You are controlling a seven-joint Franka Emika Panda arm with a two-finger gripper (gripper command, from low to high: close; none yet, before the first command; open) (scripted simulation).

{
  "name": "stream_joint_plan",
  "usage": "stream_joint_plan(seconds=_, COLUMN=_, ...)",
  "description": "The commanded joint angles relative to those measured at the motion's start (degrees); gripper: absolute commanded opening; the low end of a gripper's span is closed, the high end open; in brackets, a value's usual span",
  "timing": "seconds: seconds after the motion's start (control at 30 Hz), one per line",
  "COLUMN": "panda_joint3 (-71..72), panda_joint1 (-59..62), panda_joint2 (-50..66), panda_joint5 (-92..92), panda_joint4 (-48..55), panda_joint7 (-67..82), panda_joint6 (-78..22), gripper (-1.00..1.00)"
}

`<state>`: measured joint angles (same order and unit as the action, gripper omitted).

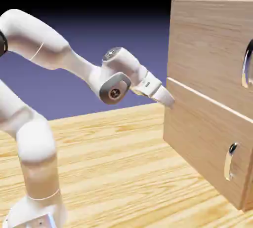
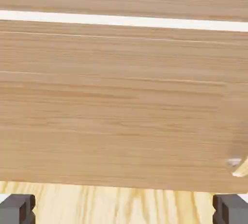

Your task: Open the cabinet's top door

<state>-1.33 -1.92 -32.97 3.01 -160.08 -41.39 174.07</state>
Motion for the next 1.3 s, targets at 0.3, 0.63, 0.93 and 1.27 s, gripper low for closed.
stream_joint_plan(seconds=0.3, panda_joint3=-11.1, panda_joint1=-10.2, panda_joint2=-2.6, panda_joint5=24.9, panda_joint4=7.6, panda_joint7=8.8, panda_joint6=0.5, gripper=1.00)
stream_joint_plan(seconds=0.63, panda_joint3=-22.1, panda_joint1=-20.4, panda_joint2=-5.2, panda_joint5=49.8, panda_joint4=15.2, panda_joint7=17.7, panda_joint6=1.0, gripper=1.00)
stream_joint_plan(seconds=0.93, panda_joint3=-32.1, panda_joint1=-29.6, panda_joint2=-7.6, panda_joint5=72.3, panda_joint4=22.0, panda_joint7=25.6, panda_joint6=1.4, gripper=1.00)
stream_joint_plan(seconds=1.27, panda_joint3=-43.2, panda_joint1=-39.8, panda_joint2=-10.2, panda_joint5=97.2, panda_joint4=29.6, panda_joint7=34.4, panda_joint6=1.9, gripper=1.00)
